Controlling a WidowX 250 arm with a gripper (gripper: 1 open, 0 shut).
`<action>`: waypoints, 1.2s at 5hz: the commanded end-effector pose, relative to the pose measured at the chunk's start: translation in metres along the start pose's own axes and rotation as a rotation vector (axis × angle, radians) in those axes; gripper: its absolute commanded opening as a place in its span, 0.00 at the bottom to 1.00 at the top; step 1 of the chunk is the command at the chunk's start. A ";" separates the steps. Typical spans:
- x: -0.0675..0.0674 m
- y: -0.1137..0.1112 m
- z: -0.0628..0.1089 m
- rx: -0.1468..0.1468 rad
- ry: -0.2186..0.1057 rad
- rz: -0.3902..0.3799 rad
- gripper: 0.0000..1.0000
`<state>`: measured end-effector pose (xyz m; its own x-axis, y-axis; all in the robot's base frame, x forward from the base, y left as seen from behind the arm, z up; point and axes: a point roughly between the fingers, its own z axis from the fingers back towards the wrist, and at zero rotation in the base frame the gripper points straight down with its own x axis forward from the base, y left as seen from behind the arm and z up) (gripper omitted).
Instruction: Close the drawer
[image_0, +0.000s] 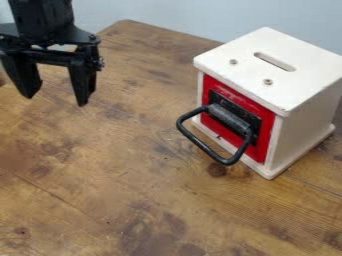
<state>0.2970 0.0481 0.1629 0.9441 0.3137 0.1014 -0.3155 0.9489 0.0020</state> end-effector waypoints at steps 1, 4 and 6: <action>-0.006 -0.001 0.019 -0.009 -0.074 0.001 1.00; 0.000 -0.004 0.019 -0.026 -0.061 -0.156 1.00; -0.008 0.002 0.003 -0.018 -0.036 -0.184 1.00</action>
<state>0.2878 0.0443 0.1558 0.9858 0.1333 0.1026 -0.1344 0.9909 0.0032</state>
